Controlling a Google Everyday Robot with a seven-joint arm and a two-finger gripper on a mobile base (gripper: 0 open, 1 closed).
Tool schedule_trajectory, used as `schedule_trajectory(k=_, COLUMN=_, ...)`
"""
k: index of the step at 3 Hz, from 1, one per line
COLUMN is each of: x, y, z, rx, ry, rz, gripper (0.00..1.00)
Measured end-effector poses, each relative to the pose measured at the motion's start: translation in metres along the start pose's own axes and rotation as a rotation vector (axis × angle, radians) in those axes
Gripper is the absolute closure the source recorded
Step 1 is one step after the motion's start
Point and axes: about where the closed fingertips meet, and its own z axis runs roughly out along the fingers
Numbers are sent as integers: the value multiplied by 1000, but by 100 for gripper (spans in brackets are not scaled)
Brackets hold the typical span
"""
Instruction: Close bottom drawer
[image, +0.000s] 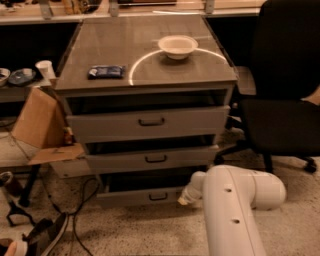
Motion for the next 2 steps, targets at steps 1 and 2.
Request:
schedule_trajectory(k=1, x=-1, y=-1, z=0, rx=1, ry=-3, rz=-3, gripper=51)
schedule_trajectory(k=2, x=-20, y=-27, z=0, rx=18, ry=-48, rz=-50, gripper=27)
